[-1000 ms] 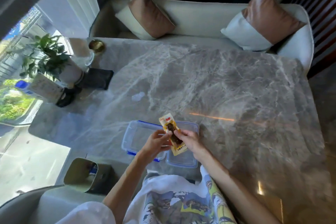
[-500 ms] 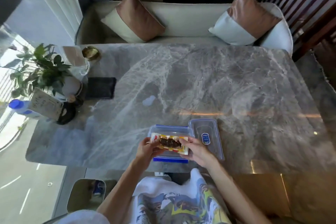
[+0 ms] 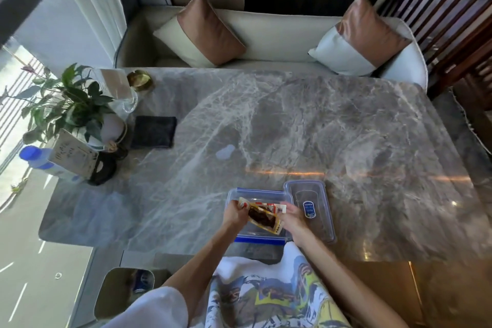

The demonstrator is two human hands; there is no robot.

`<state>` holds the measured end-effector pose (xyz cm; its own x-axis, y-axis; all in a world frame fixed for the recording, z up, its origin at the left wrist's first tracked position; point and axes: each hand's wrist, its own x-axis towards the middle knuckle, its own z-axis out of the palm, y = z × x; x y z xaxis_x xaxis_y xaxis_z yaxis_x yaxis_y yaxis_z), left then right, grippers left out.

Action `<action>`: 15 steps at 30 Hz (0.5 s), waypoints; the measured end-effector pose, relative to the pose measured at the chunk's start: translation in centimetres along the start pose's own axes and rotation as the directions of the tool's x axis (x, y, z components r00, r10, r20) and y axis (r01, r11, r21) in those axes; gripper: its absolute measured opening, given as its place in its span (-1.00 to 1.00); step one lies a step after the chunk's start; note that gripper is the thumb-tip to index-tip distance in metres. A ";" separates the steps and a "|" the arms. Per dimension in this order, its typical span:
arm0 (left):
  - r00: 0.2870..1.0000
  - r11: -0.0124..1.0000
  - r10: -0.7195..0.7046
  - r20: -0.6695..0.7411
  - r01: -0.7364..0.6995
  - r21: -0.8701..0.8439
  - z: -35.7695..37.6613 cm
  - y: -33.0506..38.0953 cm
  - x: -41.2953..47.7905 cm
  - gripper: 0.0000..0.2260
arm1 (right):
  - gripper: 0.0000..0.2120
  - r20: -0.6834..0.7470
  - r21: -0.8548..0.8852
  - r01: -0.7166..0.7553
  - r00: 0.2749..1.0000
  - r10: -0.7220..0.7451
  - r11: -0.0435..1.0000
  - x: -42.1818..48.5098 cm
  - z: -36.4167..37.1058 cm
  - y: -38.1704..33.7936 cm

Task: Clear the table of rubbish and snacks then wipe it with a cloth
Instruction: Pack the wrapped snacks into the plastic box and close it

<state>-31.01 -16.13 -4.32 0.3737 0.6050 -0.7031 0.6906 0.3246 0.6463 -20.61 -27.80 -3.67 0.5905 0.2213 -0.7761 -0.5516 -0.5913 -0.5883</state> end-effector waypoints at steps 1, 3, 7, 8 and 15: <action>1.000 0.999 -0.006 -0.006 0.006 0.046 0.2 0.1 0.2 -0.90 | -0.58 0.005 -0.023 -0.009 1.000 0.009 1.000 0.3 0.2 0.0; 1.000 0.996 -0.029 -0.006 0.029 0.083 0.4 0.1 0.5 -0.90 | -0.57 0.006 -0.069 -0.011 1.000 0.011 0.998 0.5 0.6 0.0; 0.995 0.995 -0.100 -0.012 0.100 0.023 0.8 -0.2 1.3 -0.85 | -0.52 0.018 -0.134 0.016 1.000 -0.014 0.991 1.0 1.2 -0.2; 0.993 0.993 -0.121 -0.014 0.121 -0.008 0.9 -0.3 1.4 -0.90 | -0.49 0.031 -0.148 0.012 0.999 -0.008 0.989 1.1 1.3 -0.2; 0.973 0.956 -0.228 -0.038 0.217 -0.196 1.8 0.1 1.1 -0.95 | -0.40 0.013 -0.122 0.036 0.999 -0.035 0.992 1.4 1.7 0.1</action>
<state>-29.42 -16.72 -5.55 0.1821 0.5423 -0.8202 0.6199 0.5842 0.5238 -20.81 -26.24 -5.14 0.6019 0.2515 -0.7579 -0.4542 -0.6728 -0.5840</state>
